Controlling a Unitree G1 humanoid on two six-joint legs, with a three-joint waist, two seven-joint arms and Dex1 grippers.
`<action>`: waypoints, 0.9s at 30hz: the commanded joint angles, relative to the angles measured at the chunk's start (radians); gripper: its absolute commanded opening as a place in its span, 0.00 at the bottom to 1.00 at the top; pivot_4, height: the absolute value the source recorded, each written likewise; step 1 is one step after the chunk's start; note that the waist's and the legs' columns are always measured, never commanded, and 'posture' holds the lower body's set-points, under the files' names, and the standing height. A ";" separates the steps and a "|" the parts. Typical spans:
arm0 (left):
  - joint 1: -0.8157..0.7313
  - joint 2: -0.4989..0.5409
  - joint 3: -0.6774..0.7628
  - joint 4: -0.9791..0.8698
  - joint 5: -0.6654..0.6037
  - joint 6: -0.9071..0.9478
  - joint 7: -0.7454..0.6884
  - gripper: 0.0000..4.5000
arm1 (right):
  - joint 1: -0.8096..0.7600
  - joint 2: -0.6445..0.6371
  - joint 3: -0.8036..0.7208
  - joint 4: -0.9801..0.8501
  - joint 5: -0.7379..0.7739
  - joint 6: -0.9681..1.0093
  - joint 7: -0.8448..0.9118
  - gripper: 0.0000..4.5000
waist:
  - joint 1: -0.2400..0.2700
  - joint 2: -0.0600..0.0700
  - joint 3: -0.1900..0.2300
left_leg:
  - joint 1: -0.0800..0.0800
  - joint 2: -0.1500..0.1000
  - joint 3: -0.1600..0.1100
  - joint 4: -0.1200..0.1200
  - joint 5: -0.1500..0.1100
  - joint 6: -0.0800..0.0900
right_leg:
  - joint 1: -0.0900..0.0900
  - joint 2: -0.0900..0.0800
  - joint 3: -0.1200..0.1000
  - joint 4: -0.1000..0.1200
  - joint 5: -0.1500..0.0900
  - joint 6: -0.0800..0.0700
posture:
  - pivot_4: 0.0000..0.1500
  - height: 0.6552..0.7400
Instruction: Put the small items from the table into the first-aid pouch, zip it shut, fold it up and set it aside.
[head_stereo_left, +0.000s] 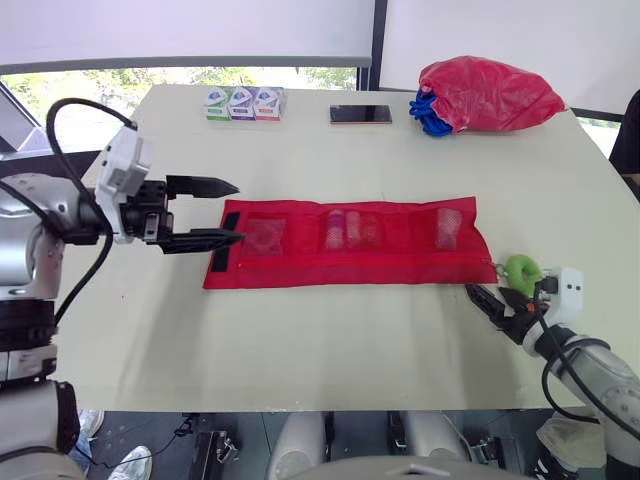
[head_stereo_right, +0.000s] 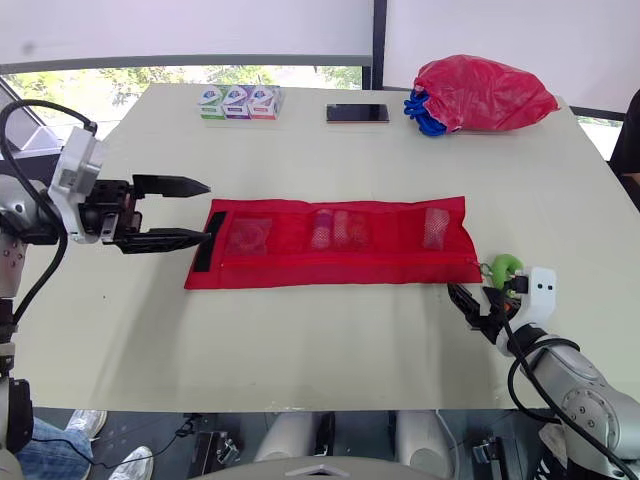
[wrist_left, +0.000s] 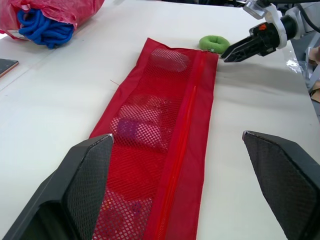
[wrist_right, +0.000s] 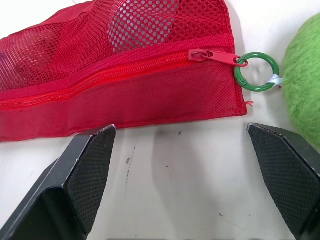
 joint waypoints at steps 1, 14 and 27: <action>0.010 0.008 0.026 -0.066 -0.045 0.015 -0.026 0.98 | -0.016 0.005 0.003 0.009 0.013 -0.008 -0.008 1.00 | 0.000 0.000 0.000 | 0.000 0.000 0.000 0.000 0.000 0.000 | 0.000 0.000 0.000 0.000 0.000 0.000 | 1.00 1.00; 0.027 -0.045 -0.034 -0.194 -0.076 0.040 -0.004 0.98 | -0.077 0.119 0.046 0.032 0.035 -0.007 -0.084 1.00 | -0.006 -0.001 0.000 | 0.002 0.001 0.002 0.000 0.000 0.000 | 0.000 0.002 0.002 0.001 0.000 0.000 | 1.00 1.00; -0.004 -0.085 -0.073 -0.206 -0.077 0.041 0.001 0.98 | -0.179 0.365 -0.047 0.103 0.209 -0.093 -0.288 1.00 | -0.008 0.000 0.000 | 0.002 0.003 0.003 0.000 0.000 0.000 | 0.000 0.003 0.003 0.001 0.003 -0.002 | 1.00 1.00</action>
